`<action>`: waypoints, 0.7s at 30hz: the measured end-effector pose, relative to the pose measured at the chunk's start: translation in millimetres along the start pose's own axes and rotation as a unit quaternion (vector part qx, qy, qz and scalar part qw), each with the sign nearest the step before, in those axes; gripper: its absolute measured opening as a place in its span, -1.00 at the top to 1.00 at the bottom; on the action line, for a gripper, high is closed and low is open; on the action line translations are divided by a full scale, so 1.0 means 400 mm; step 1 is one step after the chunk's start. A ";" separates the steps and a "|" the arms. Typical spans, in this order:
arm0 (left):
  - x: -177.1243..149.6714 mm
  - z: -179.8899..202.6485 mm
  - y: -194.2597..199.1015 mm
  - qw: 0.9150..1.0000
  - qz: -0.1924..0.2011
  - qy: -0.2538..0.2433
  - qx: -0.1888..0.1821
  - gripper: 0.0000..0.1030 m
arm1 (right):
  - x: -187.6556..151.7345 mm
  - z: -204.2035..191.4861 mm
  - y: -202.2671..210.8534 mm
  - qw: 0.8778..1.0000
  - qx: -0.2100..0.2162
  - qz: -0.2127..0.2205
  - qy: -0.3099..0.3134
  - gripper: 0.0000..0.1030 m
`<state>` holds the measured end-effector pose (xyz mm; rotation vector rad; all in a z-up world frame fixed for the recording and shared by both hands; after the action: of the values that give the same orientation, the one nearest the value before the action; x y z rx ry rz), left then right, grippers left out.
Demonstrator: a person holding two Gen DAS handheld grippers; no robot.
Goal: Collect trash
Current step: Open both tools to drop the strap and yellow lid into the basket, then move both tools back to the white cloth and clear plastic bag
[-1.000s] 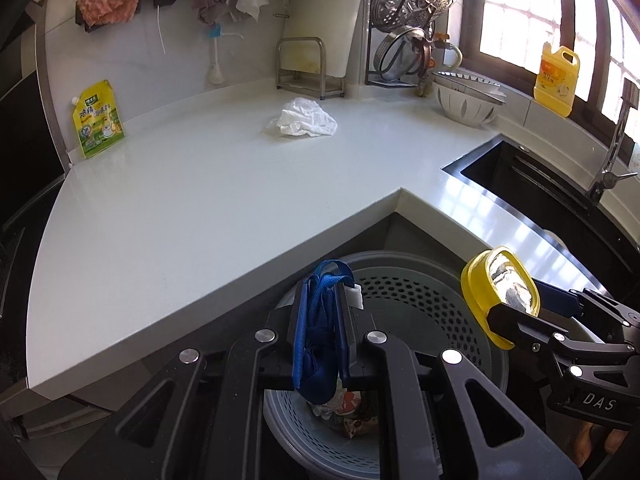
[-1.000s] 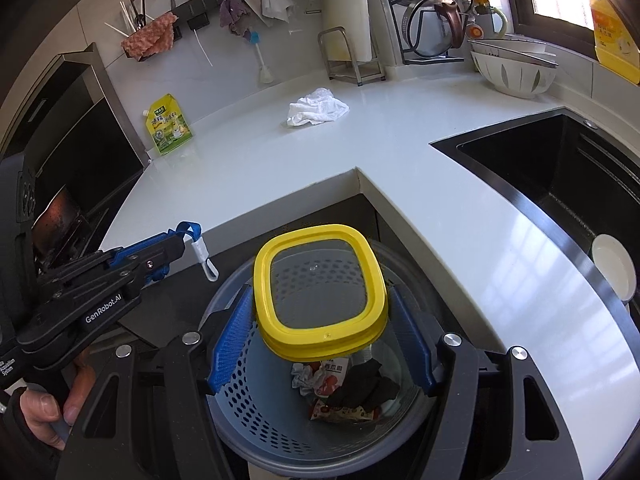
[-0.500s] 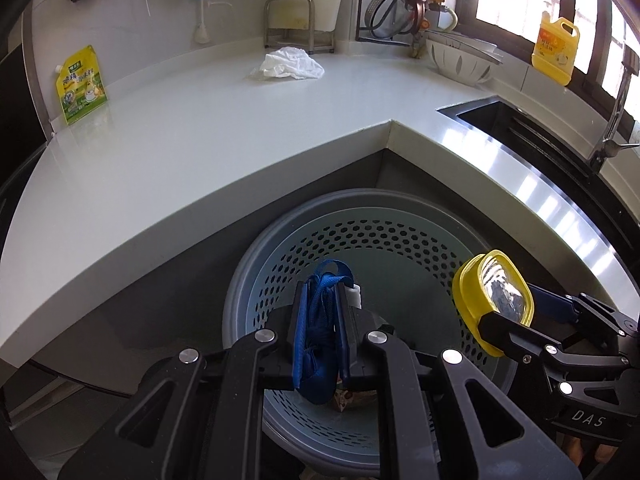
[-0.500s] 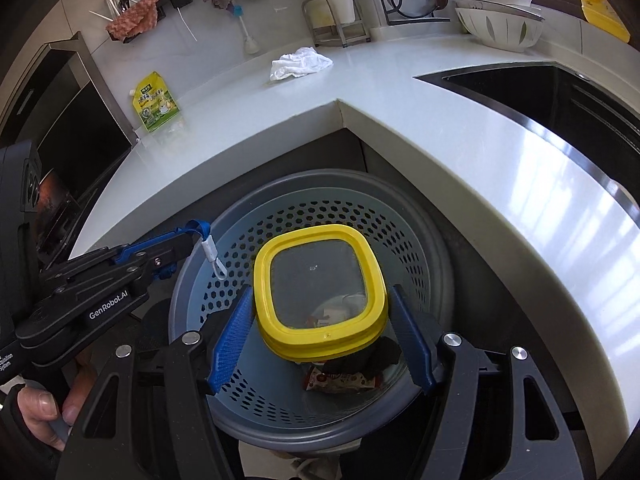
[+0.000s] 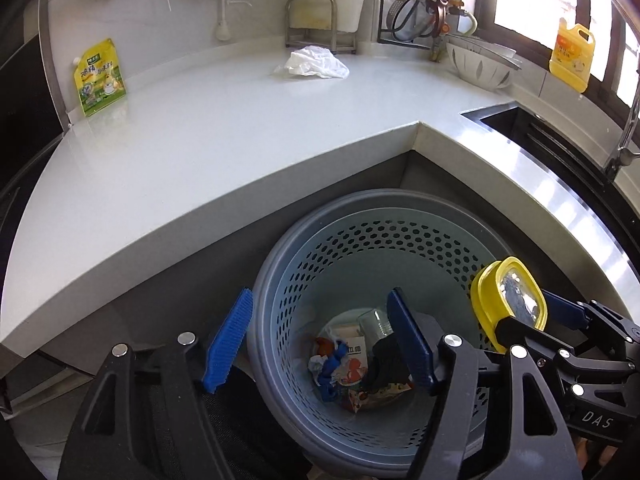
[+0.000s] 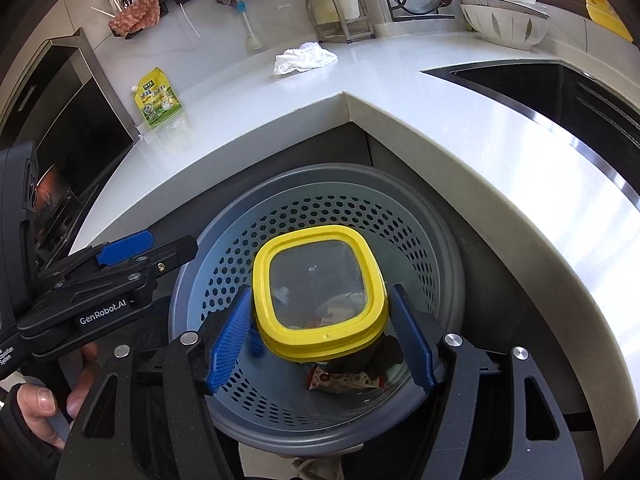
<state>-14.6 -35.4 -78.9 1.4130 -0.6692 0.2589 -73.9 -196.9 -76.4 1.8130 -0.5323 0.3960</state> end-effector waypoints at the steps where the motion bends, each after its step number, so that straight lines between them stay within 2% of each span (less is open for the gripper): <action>1: 0.000 -0.003 -0.002 1.000 -0.002 0.001 0.003 -0.32 | 0.000 0.002 0.000 1.000 0.001 0.000 -0.002 -0.28; 5: -0.003 -0.018 -0.006 1.000 -0.005 0.008 0.004 -0.33 | 0.000 0.007 -0.004 1.000 0.004 -0.002 -0.007 -0.40; 21: -0.008 -0.046 -0.004 1.000 -0.006 0.022 0.003 -0.39 | -0.002 -0.002 -0.007 1.000 0.005 0.001 -0.003 -0.40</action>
<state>-11.1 -17.3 -82.3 1.4124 -0.6240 0.2811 -73.1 -195.1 -79.0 1.8247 -0.5381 0.3949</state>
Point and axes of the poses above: each gripper's, at about its wrist camera, not at the fingertips, and y roughly against the way its jaws point, z to its right, x to its top, the point moved 1 cm from there along -y, roughly the way its jaws point, and after that the axes turned 5 degrees about -z, right-handed, at the moved point
